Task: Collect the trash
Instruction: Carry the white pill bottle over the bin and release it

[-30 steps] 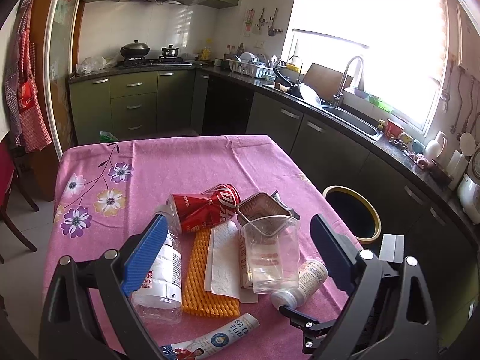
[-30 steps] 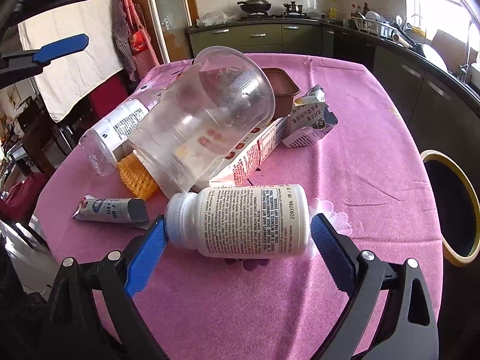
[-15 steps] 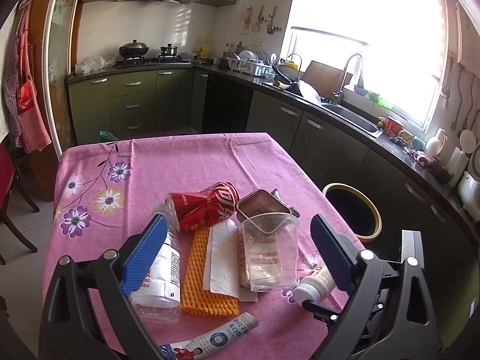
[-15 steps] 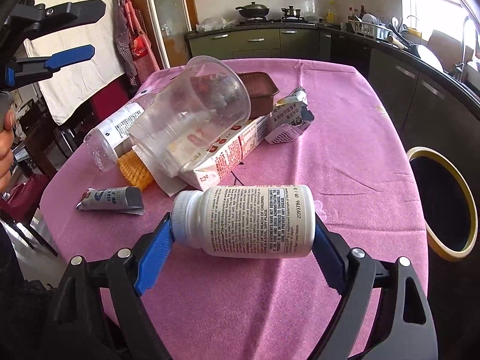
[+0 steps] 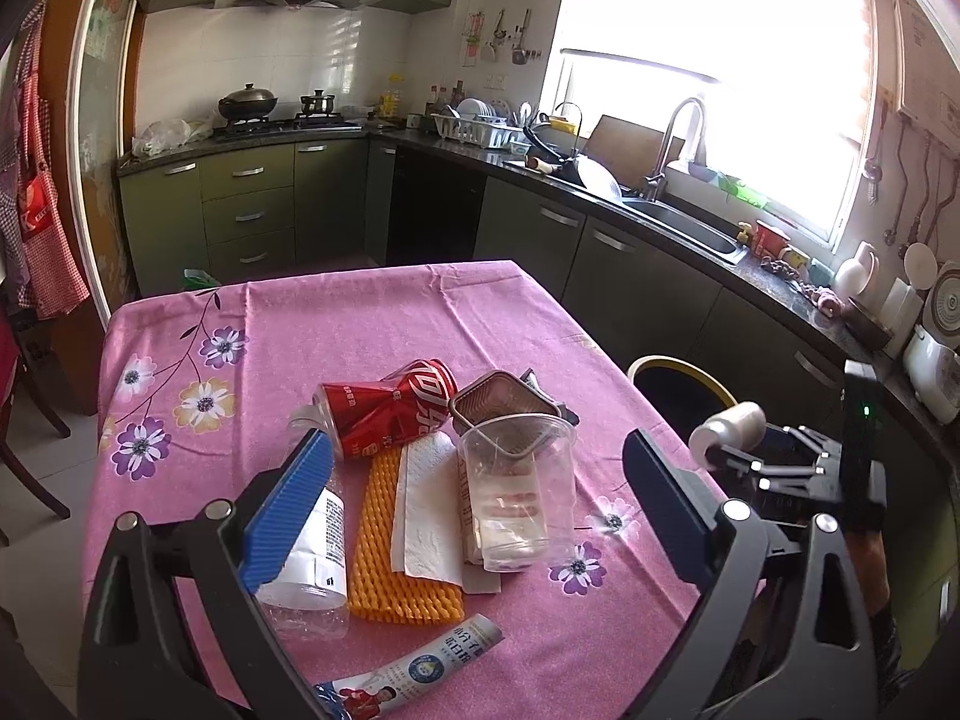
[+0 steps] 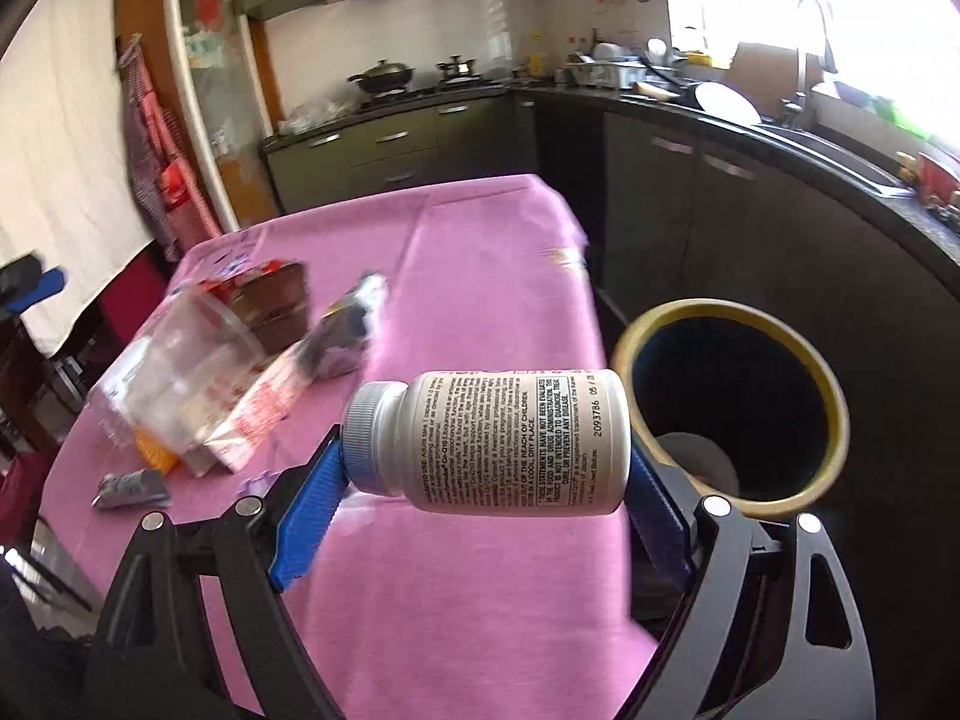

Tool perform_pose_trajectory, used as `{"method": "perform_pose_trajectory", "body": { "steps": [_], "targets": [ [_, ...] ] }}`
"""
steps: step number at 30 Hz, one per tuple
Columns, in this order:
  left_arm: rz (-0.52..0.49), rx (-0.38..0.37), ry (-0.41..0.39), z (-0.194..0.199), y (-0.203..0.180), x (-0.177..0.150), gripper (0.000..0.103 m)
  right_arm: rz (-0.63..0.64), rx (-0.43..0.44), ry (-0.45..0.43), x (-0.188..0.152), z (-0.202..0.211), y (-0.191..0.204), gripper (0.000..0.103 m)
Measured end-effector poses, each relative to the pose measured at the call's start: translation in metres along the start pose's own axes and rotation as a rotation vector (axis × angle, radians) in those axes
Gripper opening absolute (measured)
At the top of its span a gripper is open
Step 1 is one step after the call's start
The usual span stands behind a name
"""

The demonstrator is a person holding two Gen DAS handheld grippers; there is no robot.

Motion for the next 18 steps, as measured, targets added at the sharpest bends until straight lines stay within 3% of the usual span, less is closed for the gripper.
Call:
{"method": "perform_pose_trajectory", "body": {
  "steps": [4,8,13,18],
  "targets": [
    [0.01,-0.001,0.006,-0.001,0.001,-0.001,0.093,-0.088,-0.14,0.057,0.012,-0.027,-0.079,0.085],
    [0.013,0.009,0.012,-0.004,0.001,-0.002,0.093,-0.16,-0.209,0.134,0.01,-0.067,-0.134,0.085],
    [0.017,0.021,0.018,-0.007,0.003,-0.001,0.093,-0.233,-0.241,0.19,0.009,-0.107,-0.171,0.093],
    [0.024,0.019,0.032,-0.01,0.007,-0.003,0.094,-0.266,-0.223,0.157,0.013,-0.102,-0.17,0.094]
  ]
}}
Point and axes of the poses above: each gripper's, at about its wrist camera, not at the fingertips, and z roughly against the way its jaws point, y to its left, x to its top, the point moved 9 cm from there along -z, roughly the way its jaws point, and after that the axes turned 3 degrees about -y, right-handed, at the moved point
